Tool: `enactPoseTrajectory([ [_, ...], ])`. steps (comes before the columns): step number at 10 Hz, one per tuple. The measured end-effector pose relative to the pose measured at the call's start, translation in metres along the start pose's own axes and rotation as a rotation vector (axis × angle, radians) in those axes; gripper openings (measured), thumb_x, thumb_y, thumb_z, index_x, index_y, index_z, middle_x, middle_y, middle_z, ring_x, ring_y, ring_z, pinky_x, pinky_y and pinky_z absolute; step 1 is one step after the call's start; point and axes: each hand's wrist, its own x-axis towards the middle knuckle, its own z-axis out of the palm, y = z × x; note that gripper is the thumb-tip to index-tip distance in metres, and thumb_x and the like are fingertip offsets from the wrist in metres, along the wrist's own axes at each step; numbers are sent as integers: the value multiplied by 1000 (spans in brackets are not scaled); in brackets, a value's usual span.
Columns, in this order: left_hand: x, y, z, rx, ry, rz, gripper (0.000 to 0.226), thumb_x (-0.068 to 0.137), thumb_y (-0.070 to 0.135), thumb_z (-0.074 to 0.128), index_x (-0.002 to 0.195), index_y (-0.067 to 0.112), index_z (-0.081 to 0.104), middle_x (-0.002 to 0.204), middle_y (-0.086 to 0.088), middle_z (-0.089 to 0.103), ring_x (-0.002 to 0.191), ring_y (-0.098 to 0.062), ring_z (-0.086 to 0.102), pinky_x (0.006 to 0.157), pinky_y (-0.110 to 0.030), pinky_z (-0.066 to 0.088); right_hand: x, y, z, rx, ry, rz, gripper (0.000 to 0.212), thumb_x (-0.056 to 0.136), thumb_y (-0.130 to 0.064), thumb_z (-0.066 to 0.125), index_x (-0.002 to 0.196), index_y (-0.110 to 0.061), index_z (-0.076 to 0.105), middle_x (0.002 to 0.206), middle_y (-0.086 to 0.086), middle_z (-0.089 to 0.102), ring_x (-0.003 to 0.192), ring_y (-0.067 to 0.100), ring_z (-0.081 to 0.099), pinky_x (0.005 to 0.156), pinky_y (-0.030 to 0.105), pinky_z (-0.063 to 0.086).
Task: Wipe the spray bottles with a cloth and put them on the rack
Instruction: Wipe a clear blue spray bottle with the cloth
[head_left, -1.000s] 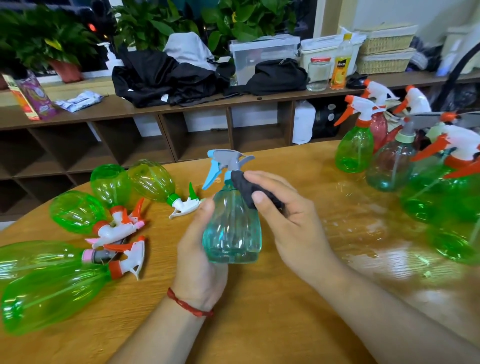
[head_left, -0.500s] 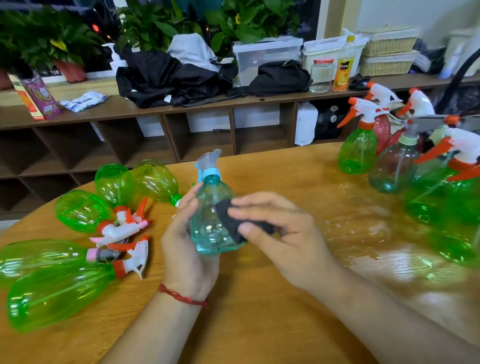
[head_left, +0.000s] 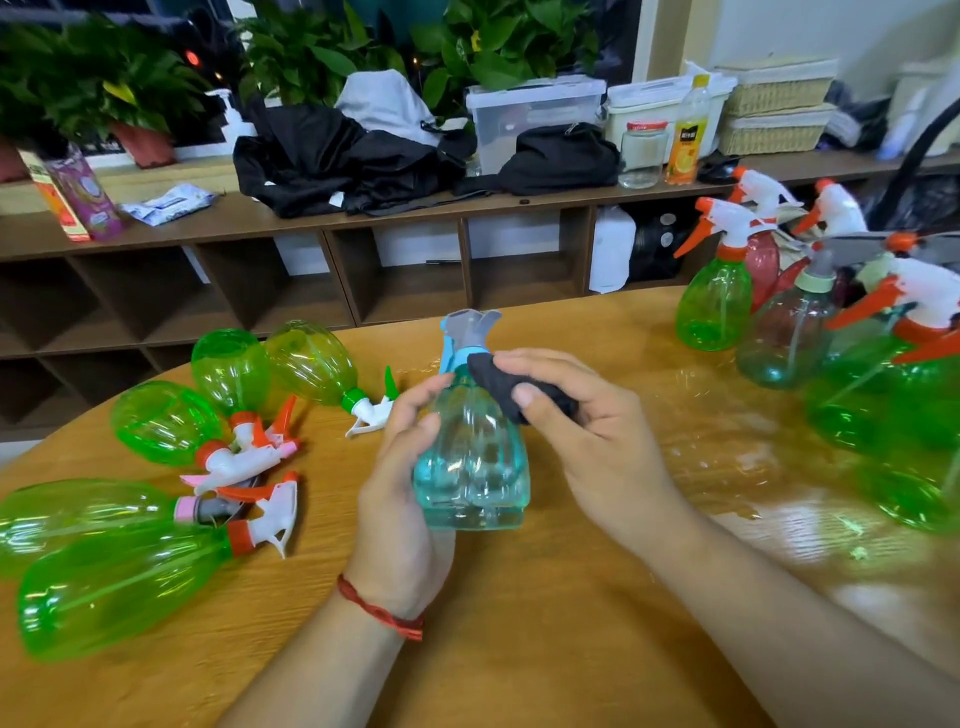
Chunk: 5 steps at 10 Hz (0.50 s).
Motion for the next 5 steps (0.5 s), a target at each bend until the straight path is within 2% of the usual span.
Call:
enactPoseTrajectory([
  [1,12,-4,-21,60,61,15,50,102,38,63,150,26,59,155,-12,57,148,-39,48,123,-68,31,-11,-2,3,-52,-49,-46,25,98,-3,69,120,-11,77,128,-5,72,128,20,65,108,27,49],
  [2,18,1,-34,37,145,-21,48,107,44,60,153,34,55,159,-9,53,150,-36,47,123,-69,31,-23,2,10,-138,-110,-99,27,94,-2,75,120,-10,78,129,-1,70,125,23,66,107,35,51],
  [3,13,11,-21,14,43,-17,51,102,50,67,151,42,56,161,-4,52,151,-30,47,125,-63,32,-20,2,7,-159,-105,-126,26,94,-3,76,120,-8,77,128,2,67,125,26,65,107,36,50],
  [4,11,13,-14,-49,1,-21,59,92,31,73,149,41,58,149,-9,62,136,-32,62,109,-52,51,-19,6,0,-126,-77,-60,28,95,-6,74,122,-14,73,126,2,66,124,28,64,107,42,51],
  [5,10,14,-10,-27,-11,60,53,98,24,68,149,37,58,142,-7,67,130,-32,66,99,-45,55,-20,2,6,30,-20,140,35,93,-8,72,124,-24,68,124,-1,71,114,22,70,95,41,58],
])
